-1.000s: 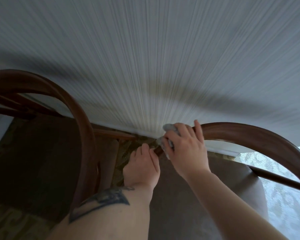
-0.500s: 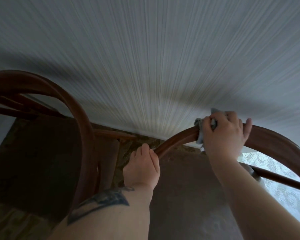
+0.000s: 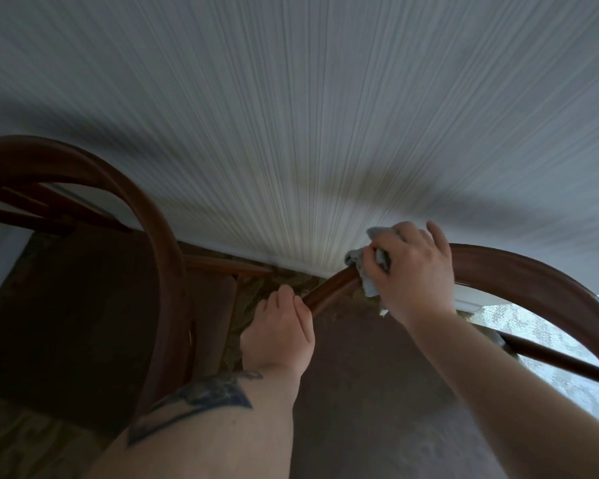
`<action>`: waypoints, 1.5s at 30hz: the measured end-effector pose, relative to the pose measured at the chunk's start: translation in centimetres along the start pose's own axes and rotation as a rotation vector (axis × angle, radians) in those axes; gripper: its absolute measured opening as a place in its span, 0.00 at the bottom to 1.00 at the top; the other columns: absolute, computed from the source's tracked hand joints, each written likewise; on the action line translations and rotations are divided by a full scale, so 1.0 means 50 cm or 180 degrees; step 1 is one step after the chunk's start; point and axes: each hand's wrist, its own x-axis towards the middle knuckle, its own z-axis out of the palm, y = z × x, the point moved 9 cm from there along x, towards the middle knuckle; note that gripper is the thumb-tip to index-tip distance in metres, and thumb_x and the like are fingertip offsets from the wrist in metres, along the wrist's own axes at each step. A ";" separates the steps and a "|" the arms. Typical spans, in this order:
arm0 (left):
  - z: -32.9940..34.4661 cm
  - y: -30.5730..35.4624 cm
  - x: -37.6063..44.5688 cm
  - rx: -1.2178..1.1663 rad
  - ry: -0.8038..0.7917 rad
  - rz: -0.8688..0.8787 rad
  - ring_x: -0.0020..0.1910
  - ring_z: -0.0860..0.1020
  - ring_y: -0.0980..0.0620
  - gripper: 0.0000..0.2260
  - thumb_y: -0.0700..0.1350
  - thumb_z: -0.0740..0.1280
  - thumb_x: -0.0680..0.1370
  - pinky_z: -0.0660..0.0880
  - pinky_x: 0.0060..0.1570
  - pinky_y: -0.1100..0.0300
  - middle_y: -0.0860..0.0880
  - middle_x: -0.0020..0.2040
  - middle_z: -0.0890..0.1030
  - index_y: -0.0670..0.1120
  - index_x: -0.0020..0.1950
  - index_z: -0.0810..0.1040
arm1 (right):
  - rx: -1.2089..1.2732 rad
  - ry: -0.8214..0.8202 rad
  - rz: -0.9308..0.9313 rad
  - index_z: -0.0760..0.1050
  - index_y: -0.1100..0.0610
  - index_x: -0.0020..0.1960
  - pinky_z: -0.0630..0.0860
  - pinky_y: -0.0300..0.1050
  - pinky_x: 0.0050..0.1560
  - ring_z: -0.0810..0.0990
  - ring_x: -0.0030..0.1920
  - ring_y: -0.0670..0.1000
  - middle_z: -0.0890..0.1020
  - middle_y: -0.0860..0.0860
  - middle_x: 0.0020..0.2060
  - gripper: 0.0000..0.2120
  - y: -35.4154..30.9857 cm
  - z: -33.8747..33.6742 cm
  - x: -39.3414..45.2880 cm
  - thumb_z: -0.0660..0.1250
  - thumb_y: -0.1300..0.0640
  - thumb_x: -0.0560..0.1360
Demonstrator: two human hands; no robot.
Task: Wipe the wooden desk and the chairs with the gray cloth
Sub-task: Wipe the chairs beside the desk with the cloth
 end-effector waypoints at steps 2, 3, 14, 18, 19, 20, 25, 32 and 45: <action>0.000 0.000 0.000 -0.0009 -0.0006 -0.0003 0.29 0.73 0.51 0.14 0.48 0.51 0.78 0.63 0.21 0.63 0.52 0.31 0.72 0.47 0.39 0.73 | -0.0069 -0.0005 0.0248 0.82 0.51 0.53 0.59 0.59 0.72 0.81 0.46 0.53 0.82 0.51 0.48 0.12 0.047 -0.013 0.016 0.64 0.48 0.76; 0.001 0.000 -0.001 0.0003 -0.0007 -0.0001 0.29 0.73 0.51 0.14 0.48 0.51 0.78 0.64 0.21 0.62 0.52 0.31 0.72 0.47 0.39 0.73 | -0.0033 0.0155 0.0693 0.82 0.52 0.53 0.58 0.60 0.72 0.81 0.46 0.54 0.82 0.52 0.49 0.14 0.083 -0.028 0.018 0.62 0.47 0.76; 0.012 -0.001 0.001 -0.0002 -0.0372 -0.0105 0.32 0.75 0.49 0.18 0.50 0.46 0.78 0.65 0.26 0.61 0.51 0.34 0.74 0.47 0.42 0.73 | 0.0019 -0.0030 0.0643 0.82 0.54 0.54 0.69 0.58 0.64 0.79 0.47 0.59 0.82 0.56 0.48 0.14 0.100 -0.029 0.035 0.63 0.48 0.76; 0.007 -0.004 0.003 -0.0046 -0.0542 -0.0195 0.38 0.73 0.52 0.22 0.54 0.38 0.78 0.72 0.34 0.57 0.53 0.39 0.72 0.49 0.47 0.70 | -0.0171 0.0704 0.0928 0.82 0.56 0.53 0.66 0.58 0.67 0.78 0.49 0.59 0.81 0.57 0.47 0.14 0.100 -0.033 -0.017 0.61 0.51 0.77; 0.007 -0.005 0.004 -0.0083 -0.0575 -0.0195 0.38 0.73 0.52 0.20 0.53 0.41 0.79 0.71 0.34 0.58 0.53 0.38 0.72 0.50 0.47 0.70 | -0.0098 0.0765 0.0836 0.82 0.56 0.52 0.63 0.59 0.69 0.78 0.51 0.59 0.80 0.57 0.48 0.12 0.074 -0.025 -0.029 0.62 0.52 0.78; 0.008 -0.007 0.004 -0.0186 -0.0608 -0.0207 0.37 0.72 0.54 0.17 0.52 0.44 0.80 0.69 0.33 0.59 0.54 0.38 0.72 0.50 0.45 0.70 | 0.0015 0.0751 0.0671 0.82 0.56 0.51 0.61 0.59 0.71 0.77 0.53 0.59 0.80 0.57 0.50 0.11 0.044 -0.014 -0.040 0.63 0.53 0.78; -0.004 -0.048 -0.016 -0.1150 -0.0537 -0.0256 0.36 0.70 0.62 0.12 0.48 0.54 0.82 0.62 0.34 0.65 0.56 0.42 0.77 0.50 0.48 0.76 | 0.0522 0.0279 -0.0378 0.81 0.56 0.47 0.53 0.58 0.75 0.75 0.60 0.57 0.78 0.56 0.54 0.06 -0.126 0.065 -0.109 0.66 0.55 0.77; -0.034 -0.134 -0.190 -0.0193 -0.0276 -0.0262 0.49 0.81 0.48 0.15 0.48 0.60 0.80 0.78 0.41 0.56 0.45 0.55 0.81 0.43 0.64 0.75 | 0.0914 -0.0382 -0.0875 0.79 0.55 0.58 0.53 0.56 0.76 0.66 0.71 0.56 0.76 0.55 0.62 0.11 -0.278 0.116 -0.266 0.63 0.55 0.79; -0.029 -0.166 -0.233 0.0130 -0.0652 -0.0351 0.61 0.75 0.47 0.22 0.52 0.49 0.82 0.78 0.43 0.53 0.47 0.69 0.71 0.48 0.75 0.60 | -0.0040 -0.0289 -0.0275 0.79 0.51 0.56 0.45 0.58 0.76 0.65 0.72 0.56 0.74 0.54 0.66 0.12 -0.160 0.079 -0.139 0.59 0.49 0.81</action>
